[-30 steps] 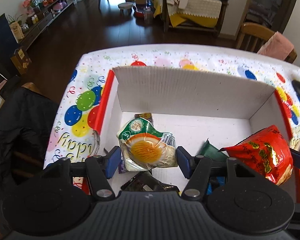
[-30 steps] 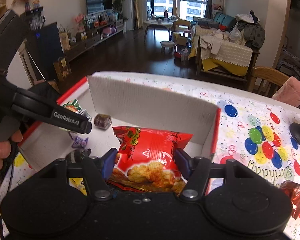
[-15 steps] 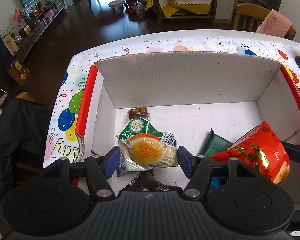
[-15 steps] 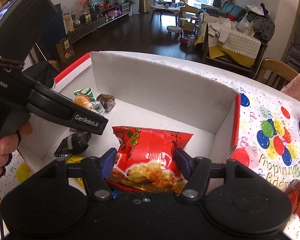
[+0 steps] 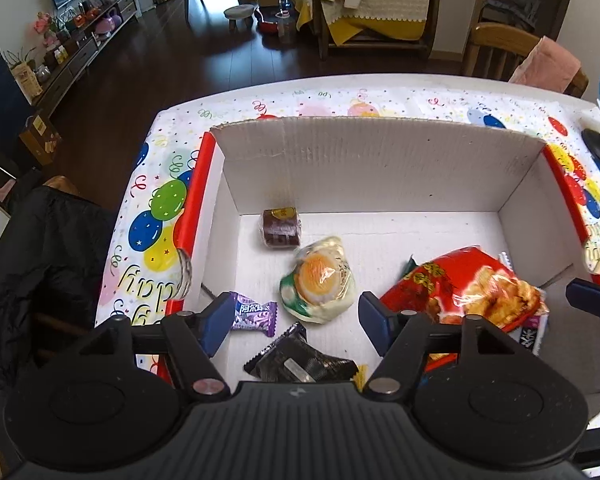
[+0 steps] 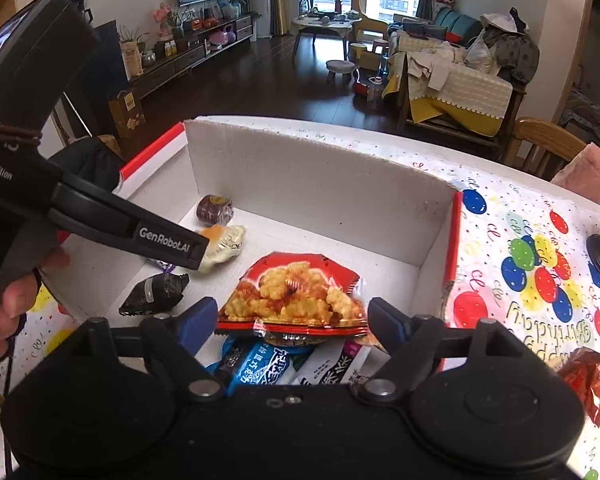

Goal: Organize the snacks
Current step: 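Open both tools to drop the egg packet and chip bag into the box, then withdraw both tools from the box toward the brown packet and wooden stick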

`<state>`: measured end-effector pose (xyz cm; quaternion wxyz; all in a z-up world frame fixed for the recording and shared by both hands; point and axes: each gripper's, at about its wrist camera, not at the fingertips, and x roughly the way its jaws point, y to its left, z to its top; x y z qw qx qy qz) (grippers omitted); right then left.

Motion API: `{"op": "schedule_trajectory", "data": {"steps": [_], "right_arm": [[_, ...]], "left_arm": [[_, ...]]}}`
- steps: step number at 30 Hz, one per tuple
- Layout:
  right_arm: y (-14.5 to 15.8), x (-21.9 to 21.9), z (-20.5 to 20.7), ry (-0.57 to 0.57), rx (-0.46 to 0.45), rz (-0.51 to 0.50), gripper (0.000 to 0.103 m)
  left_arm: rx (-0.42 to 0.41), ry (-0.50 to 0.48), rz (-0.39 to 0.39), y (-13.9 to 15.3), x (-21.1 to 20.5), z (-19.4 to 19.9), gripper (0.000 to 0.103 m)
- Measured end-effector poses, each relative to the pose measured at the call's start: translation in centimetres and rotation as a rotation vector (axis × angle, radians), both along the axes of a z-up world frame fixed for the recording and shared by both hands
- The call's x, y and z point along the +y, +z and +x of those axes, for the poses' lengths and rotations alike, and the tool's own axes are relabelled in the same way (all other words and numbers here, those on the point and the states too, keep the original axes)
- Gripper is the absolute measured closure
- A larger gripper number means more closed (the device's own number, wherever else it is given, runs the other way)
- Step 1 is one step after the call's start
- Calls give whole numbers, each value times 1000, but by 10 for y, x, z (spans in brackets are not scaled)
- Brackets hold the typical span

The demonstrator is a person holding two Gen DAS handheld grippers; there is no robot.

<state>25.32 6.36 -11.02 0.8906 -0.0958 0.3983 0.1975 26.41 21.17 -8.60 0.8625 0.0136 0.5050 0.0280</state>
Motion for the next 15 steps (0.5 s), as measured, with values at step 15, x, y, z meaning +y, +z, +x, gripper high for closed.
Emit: {"op": "schedule_trajectory", "data": {"steps": [15], "right_arm": [[40, -22, -40, -69, -83, 45, 9]], "left_arm": [[-94, 1, -93, 45, -2, -43, 22]]}}
